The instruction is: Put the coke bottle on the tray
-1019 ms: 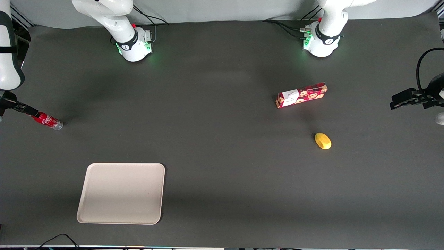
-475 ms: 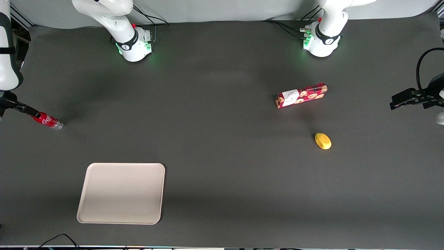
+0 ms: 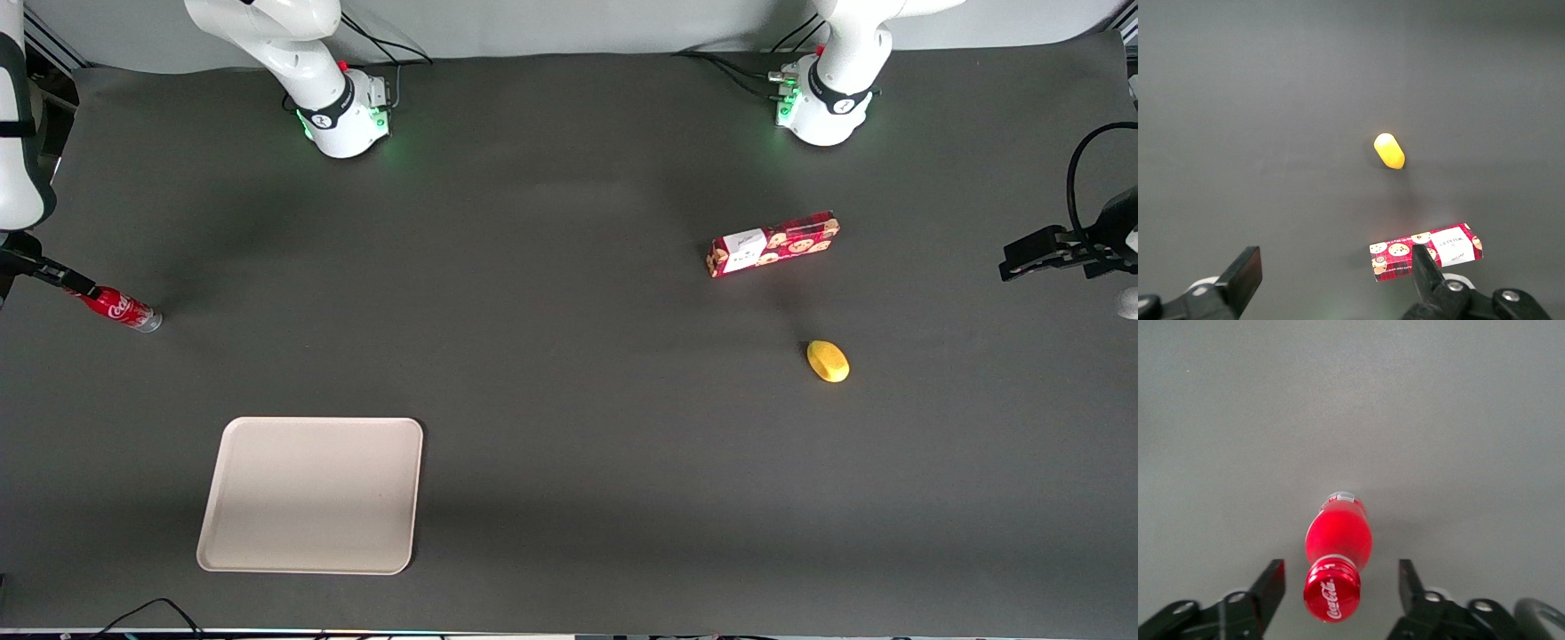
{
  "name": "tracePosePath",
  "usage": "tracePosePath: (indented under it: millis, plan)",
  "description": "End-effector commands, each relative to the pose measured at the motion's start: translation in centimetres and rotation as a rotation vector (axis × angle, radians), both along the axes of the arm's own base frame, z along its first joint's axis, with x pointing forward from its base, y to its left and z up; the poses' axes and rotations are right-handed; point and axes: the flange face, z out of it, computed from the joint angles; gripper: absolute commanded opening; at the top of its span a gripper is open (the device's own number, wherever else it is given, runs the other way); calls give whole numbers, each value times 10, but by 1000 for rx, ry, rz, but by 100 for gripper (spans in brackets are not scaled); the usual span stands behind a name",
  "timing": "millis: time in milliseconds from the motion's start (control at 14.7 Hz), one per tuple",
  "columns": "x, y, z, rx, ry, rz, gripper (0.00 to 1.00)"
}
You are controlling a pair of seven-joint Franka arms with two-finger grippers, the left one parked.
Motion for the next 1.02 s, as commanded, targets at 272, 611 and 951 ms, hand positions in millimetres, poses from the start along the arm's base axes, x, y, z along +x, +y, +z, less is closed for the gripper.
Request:
tracePosePath:
  millis: [272, 611, 951]
  plan:
    - [-1, -4, 0, 14, -13, 11, 0]
    - [13, -1, 17, 32, -4, 32, 0]
    - [22, -4, 131, 139, -11, 43, 0]
